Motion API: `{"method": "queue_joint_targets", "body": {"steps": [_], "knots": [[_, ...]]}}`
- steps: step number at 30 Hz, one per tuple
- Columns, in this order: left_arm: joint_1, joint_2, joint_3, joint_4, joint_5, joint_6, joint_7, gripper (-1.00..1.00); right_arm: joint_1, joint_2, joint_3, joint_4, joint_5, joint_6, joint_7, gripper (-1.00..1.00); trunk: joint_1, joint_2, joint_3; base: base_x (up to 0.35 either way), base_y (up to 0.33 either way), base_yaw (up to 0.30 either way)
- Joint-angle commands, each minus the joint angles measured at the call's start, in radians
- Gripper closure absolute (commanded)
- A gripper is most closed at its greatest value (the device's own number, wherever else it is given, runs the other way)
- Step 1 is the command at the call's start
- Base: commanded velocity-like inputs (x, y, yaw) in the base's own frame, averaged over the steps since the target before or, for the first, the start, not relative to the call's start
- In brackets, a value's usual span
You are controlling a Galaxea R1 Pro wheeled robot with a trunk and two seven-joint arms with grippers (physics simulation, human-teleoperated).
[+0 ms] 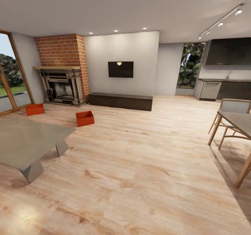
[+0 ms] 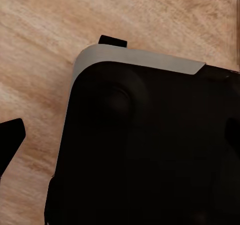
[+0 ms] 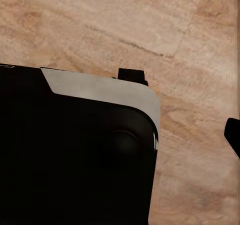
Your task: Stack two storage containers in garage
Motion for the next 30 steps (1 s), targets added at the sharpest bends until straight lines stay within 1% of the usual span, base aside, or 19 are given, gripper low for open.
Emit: {"method": "queue_joint_targets", "body": {"steps": [1, 30], "knots": [[0.000, 0.000, 0.005, 0.000, 0.002, -0.002, 0.000, -1.00, -0.001, 0.000, 0.008, 0.003, -0.010, -0.006, 0.002, -1.00, 0.001, 0.000, -0.001, 0.323, 0.000, 0.000], [0.000, 0.000, 0.005, 0.000, 0.002, -0.002, 0.000, -1.00, -0.001, 0.000, 0.008, 0.003, -0.010, -0.006, 0.002, -1.00, 0.001, 0.000, -0.001, 0.323, 0.000, 0.000]]}}
